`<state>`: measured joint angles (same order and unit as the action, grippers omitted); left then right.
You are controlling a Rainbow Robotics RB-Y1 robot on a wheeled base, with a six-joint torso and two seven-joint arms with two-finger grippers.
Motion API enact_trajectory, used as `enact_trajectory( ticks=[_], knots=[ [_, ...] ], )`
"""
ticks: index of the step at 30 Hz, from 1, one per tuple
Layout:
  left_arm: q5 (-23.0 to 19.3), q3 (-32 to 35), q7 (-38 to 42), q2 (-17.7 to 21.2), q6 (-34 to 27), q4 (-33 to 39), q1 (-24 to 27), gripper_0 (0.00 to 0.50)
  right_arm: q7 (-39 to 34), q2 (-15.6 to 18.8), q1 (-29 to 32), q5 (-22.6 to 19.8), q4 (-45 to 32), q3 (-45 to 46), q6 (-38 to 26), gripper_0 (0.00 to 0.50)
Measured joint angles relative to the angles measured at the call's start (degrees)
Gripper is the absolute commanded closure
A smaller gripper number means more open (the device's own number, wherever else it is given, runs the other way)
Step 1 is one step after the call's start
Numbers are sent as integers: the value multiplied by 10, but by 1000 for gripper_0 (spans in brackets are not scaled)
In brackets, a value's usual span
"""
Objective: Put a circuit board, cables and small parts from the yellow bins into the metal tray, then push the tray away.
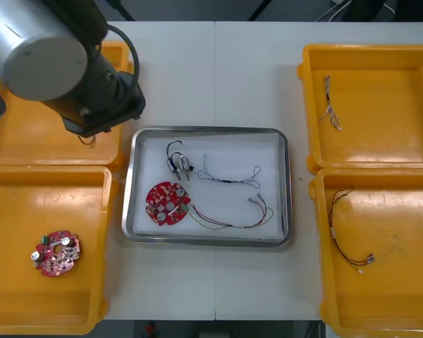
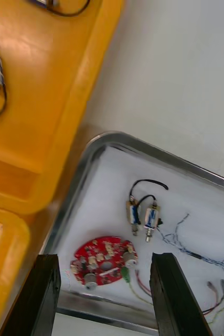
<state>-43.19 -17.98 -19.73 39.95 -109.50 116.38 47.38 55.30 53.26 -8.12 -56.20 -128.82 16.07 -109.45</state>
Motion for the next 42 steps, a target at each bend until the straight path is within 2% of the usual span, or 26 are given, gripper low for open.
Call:
enact_trajectory(
  ticks=[5, 7, 15, 19, 23, 27, 31, 37, 42],
  knots=[
    [-31, 37, -162, 59, -1, 1, 0, 0, 0, 2, -14, -20, -4, -23, 0, 0],
    [-44, 52, -199, 77, -1, 0, 0, 0, 1, 3, -30, -34, -4, -43, 0, 0],
    [-88, 123, -209, 120, -1, -34, -8, 0, 4, 4, -142, -58, -5, -177, 1, 0],
    [-95, 175, -238, 137, -1, -32, -49, 0, 4, 5, -196, -60, -5, -253, 12, 0],
    [-111, 231, -338, 159, 16, -16, -119, 0, 4, 4, -240, -60, -5, -323, 26, 0],
    [-126, 254, -422, 190, 43, 8, -176, 0, 18, -12, -273, -60, -2, -367, 27, 0],
    [-142, 254, -411, 214, 54, 32, -199, 0, 56, -39, -312, -60, 15, -412, 27, 0],
    [-197, 255, -397, 248, 54, 37, -201, 0, 67, -78, -380, -50, 56, -514, 63, 0],
    [-227, 285, -397, 261, 70, 38, -244, 0, 183, -120, -415, -37, 102, -571, 88, 0]
  ],
)
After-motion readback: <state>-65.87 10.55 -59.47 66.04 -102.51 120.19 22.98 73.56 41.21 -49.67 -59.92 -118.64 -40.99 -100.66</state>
